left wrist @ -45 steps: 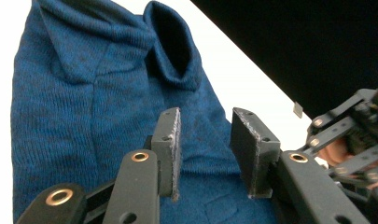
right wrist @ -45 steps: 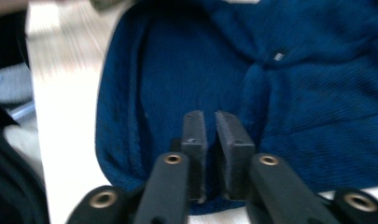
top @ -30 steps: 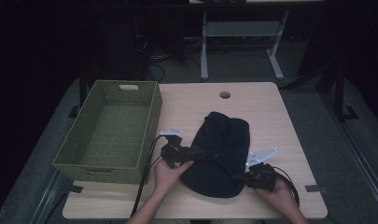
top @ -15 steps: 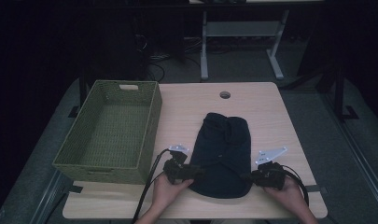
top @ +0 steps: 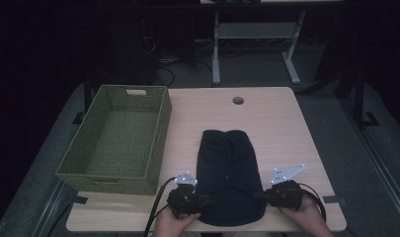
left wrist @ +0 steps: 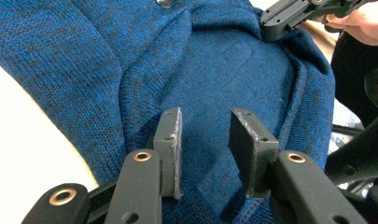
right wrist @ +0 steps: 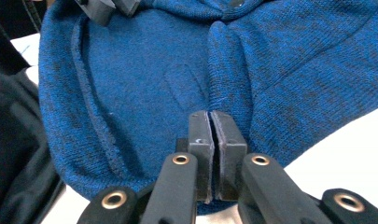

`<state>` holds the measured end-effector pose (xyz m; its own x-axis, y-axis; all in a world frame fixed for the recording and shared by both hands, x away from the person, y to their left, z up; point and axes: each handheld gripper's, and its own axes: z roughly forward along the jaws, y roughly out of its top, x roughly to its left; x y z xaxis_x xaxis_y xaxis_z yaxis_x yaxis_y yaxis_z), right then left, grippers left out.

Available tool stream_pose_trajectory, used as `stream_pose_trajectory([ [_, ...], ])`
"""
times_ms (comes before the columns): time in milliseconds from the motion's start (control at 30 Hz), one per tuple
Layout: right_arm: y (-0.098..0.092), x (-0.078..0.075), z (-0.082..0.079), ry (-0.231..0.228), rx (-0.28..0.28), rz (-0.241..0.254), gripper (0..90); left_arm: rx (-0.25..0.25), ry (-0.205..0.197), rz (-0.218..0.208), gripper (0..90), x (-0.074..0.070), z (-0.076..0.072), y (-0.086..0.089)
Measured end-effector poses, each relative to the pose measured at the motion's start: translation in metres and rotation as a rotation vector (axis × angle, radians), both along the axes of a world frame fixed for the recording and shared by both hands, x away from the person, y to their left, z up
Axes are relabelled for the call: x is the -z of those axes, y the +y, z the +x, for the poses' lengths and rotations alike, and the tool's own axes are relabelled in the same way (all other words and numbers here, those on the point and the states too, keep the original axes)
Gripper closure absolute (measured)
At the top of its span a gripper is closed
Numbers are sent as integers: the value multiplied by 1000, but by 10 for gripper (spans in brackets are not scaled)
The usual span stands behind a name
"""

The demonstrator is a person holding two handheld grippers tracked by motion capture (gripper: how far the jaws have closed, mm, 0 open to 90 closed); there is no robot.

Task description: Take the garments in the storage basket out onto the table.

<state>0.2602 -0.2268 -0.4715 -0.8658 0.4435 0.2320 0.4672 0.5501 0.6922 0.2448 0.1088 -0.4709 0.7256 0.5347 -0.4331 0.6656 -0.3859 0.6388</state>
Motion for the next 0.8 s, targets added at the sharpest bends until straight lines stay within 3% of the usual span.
stream_pose_trajectory([
  [167,1,-4,-2,40,-29,11,780,34,-16,-57,627,-12,2,2],
  [233,-1,-6,0,47,-29,28,773,33,-29,-57,627,-14,4,2],
  [300,-6,-15,6,20,10,87,781,14,-53,-91,625,-25,15,3],
  [400,-7,-21,15,10,58,85,824,-17,-74,-97,625,-29,31,1],
  [500,-2,-14,25,30,73,46,855,-48,-55,-108,634,-25,46,-1],
  [600,2,-4,30,52,68,22,866,-52,-40,-64,640,-16,53,-4],
  [733,1,0,28,59,73,34,871,-50,0,-41,635,-2,53,-5],
  [800,1,1,24,62,66,39,872,-58,13,-66,642,2,52,-2],
])
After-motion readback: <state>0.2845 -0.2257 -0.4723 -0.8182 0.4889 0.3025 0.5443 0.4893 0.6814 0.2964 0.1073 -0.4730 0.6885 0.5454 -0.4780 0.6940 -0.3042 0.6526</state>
